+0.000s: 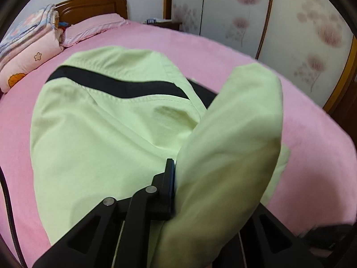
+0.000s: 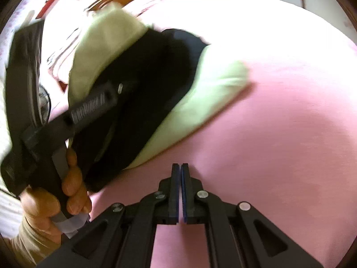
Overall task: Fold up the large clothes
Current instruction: 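Lift and flip the bundle over with both tools, green side up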
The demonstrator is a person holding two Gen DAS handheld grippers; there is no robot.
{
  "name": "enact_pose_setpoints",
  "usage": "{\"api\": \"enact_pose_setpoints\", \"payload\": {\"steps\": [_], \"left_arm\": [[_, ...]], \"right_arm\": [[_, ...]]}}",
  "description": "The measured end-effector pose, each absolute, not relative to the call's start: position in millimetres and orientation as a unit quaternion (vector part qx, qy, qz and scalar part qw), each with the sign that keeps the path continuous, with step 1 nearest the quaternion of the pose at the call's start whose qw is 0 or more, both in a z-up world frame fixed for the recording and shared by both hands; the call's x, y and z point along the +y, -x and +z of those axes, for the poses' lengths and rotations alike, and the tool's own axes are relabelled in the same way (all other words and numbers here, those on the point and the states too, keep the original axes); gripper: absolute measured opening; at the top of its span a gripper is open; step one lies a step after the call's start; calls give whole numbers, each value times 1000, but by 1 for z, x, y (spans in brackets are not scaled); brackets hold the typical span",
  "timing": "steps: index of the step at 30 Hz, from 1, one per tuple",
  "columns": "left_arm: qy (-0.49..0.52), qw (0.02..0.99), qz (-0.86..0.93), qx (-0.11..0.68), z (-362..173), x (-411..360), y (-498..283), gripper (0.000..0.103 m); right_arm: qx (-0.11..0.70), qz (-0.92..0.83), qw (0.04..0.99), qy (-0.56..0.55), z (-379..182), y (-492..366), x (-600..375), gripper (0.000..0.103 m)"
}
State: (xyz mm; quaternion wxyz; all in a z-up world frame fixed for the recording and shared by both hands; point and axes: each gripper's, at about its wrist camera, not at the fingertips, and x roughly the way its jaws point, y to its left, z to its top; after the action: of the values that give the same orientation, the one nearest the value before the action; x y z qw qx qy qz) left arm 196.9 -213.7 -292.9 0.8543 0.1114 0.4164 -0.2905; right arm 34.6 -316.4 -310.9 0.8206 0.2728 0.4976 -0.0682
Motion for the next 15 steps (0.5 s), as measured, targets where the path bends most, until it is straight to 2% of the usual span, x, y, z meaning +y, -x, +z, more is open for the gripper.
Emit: {"api": "enact_pose_setpoints", "payload": {"steps": [1,4,5,6,8,11,12,13,15], "left_arm": [[-114,852,-292,420,-294,-215,-197,13],[-107,847,-301,426,-289,-215,-196,27],[-99,843,-305,431,-289,-213,-207,41],[-83,838,-316,438,-285,-208,-207,60],[-63,835,-326,439,-266,-203,-198,77],[-46,831,-344,435,-241,-191,-183,80],[-38,831,-346,434,-231,-183,-178,81],[-33,834,-342,432,-223,-179,-178,81],[-23,847,-313,429,-208,-159,-183,82]], "right_arm": [[498,-78,821,-268,-308,-35,-322,2],[496,-98,823,-257,-298,-40,-334,2],[496,-100,824,-257,-294,-42,-337,2],[494,-101,824,-258,-288,-45,-342,2],[489,-108,827,-254,-273,-50,-350,2],[476,-108,835,-253,-246,-62,-362,9],[470,-99,838,-257,-233,-68,-367,22],[468,-92,839,-261,-227,-72,-372,41],[471,-66,838,-267,-219,-82,-373,59]]}}
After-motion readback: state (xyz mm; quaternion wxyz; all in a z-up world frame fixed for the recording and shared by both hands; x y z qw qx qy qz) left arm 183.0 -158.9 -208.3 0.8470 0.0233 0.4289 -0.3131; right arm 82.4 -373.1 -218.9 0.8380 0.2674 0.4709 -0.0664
